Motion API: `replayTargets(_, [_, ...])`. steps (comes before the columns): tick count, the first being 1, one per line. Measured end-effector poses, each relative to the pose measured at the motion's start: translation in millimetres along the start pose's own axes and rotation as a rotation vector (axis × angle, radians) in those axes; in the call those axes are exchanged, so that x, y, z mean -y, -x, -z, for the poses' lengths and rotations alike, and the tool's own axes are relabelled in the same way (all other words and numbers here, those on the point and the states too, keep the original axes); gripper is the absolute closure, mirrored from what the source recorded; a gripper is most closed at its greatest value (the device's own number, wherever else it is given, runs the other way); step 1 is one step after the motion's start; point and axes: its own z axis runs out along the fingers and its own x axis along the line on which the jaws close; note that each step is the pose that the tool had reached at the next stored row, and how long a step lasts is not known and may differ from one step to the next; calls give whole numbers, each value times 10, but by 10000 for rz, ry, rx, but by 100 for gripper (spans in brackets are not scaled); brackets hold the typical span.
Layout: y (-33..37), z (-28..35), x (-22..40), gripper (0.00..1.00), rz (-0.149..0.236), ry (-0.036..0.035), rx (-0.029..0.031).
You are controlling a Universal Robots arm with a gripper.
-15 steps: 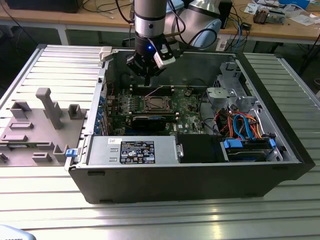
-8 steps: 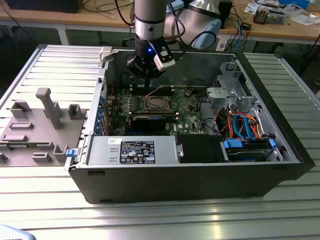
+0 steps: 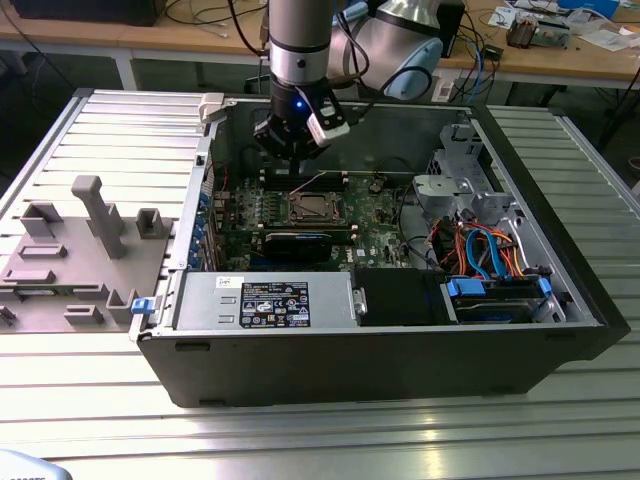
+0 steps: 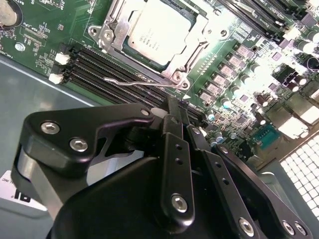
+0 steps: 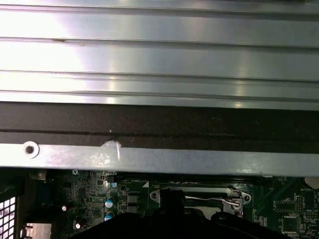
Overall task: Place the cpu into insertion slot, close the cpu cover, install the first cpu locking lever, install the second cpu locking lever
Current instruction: 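Install the first cpu locking lever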
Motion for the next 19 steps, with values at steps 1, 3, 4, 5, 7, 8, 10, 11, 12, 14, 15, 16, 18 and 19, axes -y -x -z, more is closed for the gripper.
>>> replayTargets(1, [0, -4, 0, 89, 0, 0, 0])
replayTargets(3, [0, -15, 1, 89, 0, 0, 0])
replayTargets(4, [0, -19, 1, 89, 0, -1, 0])
replayTargets(5, [0, -23, 1, 89, 0, 0, 0])
replayTargets(7, [0, -31, 1, 89, 0, 0, 0])
replayTargets(8, [0, -36, 2, 89, 0, 0, 0])
replayTargets(10, [0, -45, 2, 89, 0, -1, 0])
replayTargets(11, [0, -56, 2, 89, 0, 0, 0])
replayTargets(12, [1, -60, 3, 89, 0, 0, 0])
replayTargets(14, [1, -78, 3, 89, 0, 0, 0])
replayTargets(15, [1, -88, 4, 89, 0, 0, 0])
replayTargets(16, [1, -92, 4, 89, 0, -1, 0])
replayTargets(18, [0, -99, 5, 89, 0, -2, -2])
replayTargets(19, [1, -105, 4, 89, 0, -8, 1])
